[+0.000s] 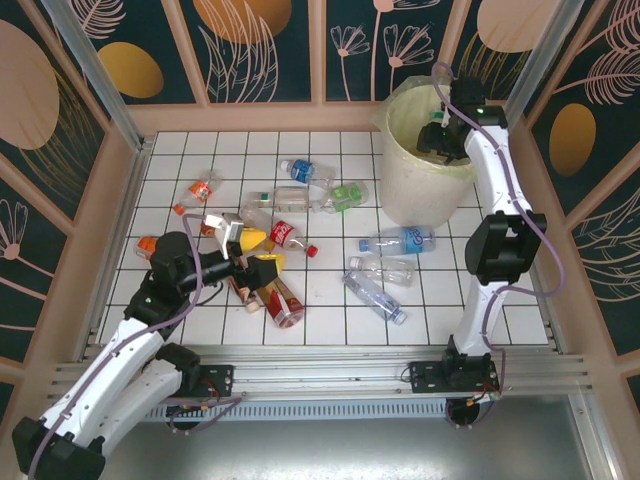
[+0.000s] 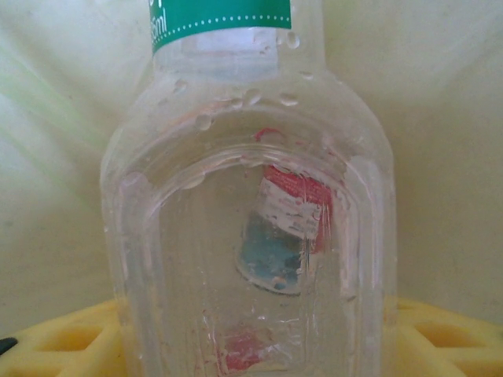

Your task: Put the plastic bottles in the bin

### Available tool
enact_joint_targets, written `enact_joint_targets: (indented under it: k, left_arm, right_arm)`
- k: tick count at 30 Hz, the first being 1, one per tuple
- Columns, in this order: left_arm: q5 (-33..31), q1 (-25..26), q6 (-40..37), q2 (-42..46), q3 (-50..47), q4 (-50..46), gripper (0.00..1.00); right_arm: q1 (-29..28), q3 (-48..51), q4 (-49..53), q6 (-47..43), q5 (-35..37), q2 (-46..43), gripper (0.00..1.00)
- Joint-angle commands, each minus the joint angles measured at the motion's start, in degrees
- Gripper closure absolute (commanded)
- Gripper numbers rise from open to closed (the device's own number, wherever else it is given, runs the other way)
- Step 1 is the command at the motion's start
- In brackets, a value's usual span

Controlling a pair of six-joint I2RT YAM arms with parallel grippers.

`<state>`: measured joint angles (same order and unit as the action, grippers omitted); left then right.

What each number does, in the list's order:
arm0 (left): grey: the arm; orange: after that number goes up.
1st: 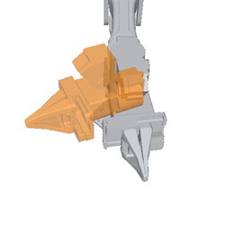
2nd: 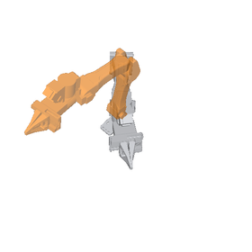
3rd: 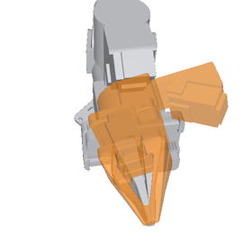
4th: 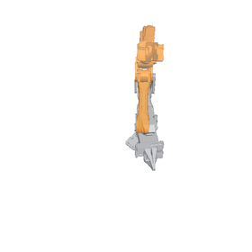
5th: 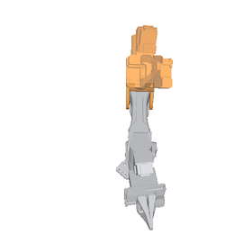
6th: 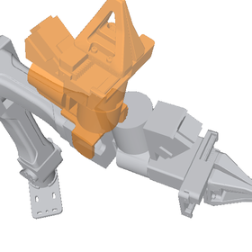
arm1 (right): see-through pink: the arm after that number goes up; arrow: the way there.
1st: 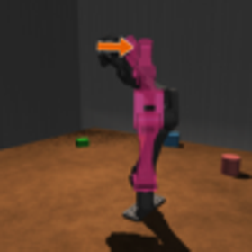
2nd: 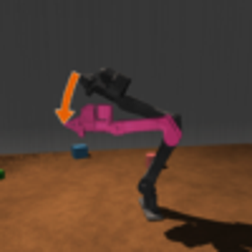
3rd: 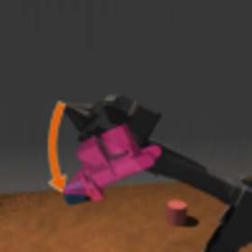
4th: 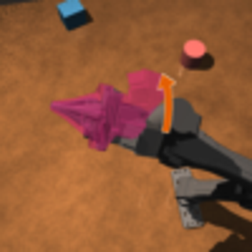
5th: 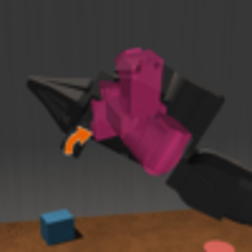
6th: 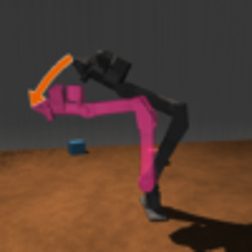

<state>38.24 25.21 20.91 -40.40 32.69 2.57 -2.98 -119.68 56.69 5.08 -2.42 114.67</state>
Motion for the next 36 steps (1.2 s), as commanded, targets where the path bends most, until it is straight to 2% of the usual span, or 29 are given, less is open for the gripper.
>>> enact_joint_targets:
  k: [1, 16, 21, 26, 36]
  left_arm:
    - [2.32, 0.36, -0.06, -0.44, 1.79, -0.26, 0.01]
    - [1.53, 0.36, -0.49, -0.2, 1.86, -0.89, 0.01]
    - [0.72, 0.36, -0.69, 0.05, 1.94, -1.25, 0.01]
    - [0.17, 0.36, -0.87, 0.14, 2.03, -1.52, 0.01]
    - [-0.53, 0.36, -0.96, 0.37, 1.95, -1.51, 0.01]
  right_arm:
    - [0.47, -2.71, 3.49, 1.06, -0.97, 1.65, 0.35]
    - [0.54, -2.31, 4.83, 1.53, -0.17, 6.62, 0.34]
    - [0.43, -2.13, 4.93, 1.8, 0.61, 6.88, 0.29]
    - [0.37, -4.2, 5.09, 2.13, -0.1, 6.53, 0.25]
    - [-0.03, -9.94, 5.3, 3.07, -1.98, 4.33, 0.24]
